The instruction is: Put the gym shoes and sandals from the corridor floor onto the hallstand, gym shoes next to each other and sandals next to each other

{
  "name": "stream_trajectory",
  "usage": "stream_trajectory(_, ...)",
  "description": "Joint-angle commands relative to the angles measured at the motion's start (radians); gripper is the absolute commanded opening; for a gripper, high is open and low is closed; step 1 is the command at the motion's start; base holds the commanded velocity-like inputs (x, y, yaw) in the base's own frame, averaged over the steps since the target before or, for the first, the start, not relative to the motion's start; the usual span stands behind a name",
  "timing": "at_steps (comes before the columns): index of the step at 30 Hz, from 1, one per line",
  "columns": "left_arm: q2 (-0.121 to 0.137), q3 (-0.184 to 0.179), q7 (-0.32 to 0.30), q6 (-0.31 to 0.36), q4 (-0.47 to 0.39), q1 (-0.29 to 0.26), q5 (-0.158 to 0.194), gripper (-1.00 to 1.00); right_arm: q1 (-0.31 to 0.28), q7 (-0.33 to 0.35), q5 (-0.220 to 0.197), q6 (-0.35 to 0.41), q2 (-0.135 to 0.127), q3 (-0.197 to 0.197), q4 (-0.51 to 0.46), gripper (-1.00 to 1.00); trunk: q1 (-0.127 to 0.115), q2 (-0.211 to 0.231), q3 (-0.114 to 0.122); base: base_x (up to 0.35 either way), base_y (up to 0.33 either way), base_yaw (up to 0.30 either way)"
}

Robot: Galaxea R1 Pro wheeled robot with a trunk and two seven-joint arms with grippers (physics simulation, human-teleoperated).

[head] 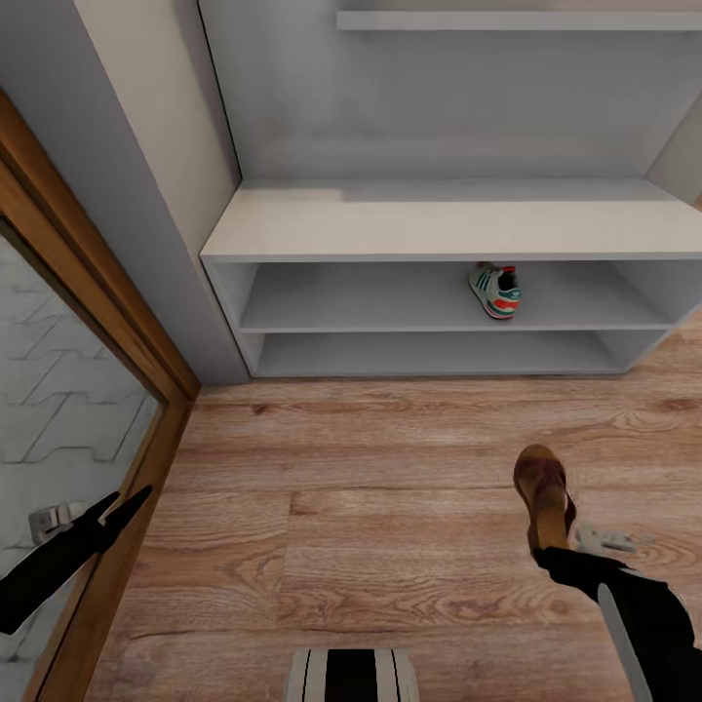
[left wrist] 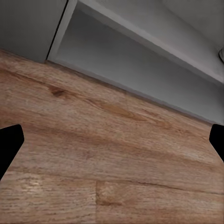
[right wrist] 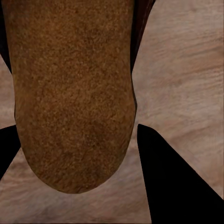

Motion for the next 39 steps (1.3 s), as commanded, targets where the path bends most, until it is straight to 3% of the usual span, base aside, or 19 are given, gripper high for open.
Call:
stream_trajectory(1, 0.0, 0.001, -0.002, 0.009, 0.0, 0.0, 0.006, 1.0, -0.001, -0.006, 0.015, 0.005, 0.007, 0.009, -0.001, -1.0, 0.0, 0.0, -0.001, 0.0, 0.0, 0.0)
stream_trajectory(7, 0.0, 0.0, -0.002, 0.009, 0.0, 0.0, 0.006, 1.0, 0.0, -0.007, 0.017, 0.013, 0.112, 0.044, -0.001, -1.0, 0.0, 0.0, -0.001, 0.0, 0.0, 0.0)
stream_trajectory(10, 0.0, 0.0, -0.002, 0.009, 0.0, 0.0, 0.006, 1.0, -0.001, -0.007, 0.017, 0.016, 0.143, 0.065, -0.001, -1.0, 0.0, 0.0, -0.001, 0.0, 0.0, 0.0)
stream_trajectory(15, 0.0, 0.0, -0.002, 0.009, 0.0, 0.0, 0.006, 1.0, -0.026, -0.01, 0.016, 0.034, 0.179, 0.235, 0.028, -1.0, 0.0, 0.0, -0.001, 0.0, 0.0, 0.0)
stream_trajectory(18, 0.0, 0.0, -0.003, 0.009, 0.0, 0.0, 0.006, 1.0, -0.118, -0.054, 0.017, 0.071, 0.213, 0.276, 0.087, -1.0, 0.0, 0.0, -0.001, 0.0, 0.0, 0.0)
stream_trajectory(23, 0.0, -0.004, -0.003, 0.009, 0.0, 0.0, 0.006, 1.0, -0.298, -0.198, 0.016, 0.1, 0.228, 0.291, 0.26, -1.0, 0.0, 0.0, -0.001, 0.0, 0.0, 0.0)
stream_trajectory(29, 0.0, -0.006, -0.003, 0.009, 0.0, 0.0, 0.006, 1.0, -0.481, -0.228, 0.015, 0.106, 0.24, 0.292, 0.385, -1.0, 0.0, 0.0, -0.001, 0.0, 0.0, 0.0)
stream_trajectory(33, 0.0, -0.008, -0.003, 0.009, 0.0, 0.0, 0.006, 1.0, -0.549, -0.23, 0.016, 0.107, 0.248, 0.292, 0.406, -1.0, 0.0, 0.0, -0.001, 0.0, 0.0, 0.0)
stream_trajectory(39, -0.001, -0.009, -0.003, 0.009, 0.0, 0.0, 0.005, 1.0, -0.569, -0.231, 0.016, 0.108, 0.247, 0.294, 0.406, -1.0, 0.0, 0.0, -0.001, 0.0, 0.0, 0.0)
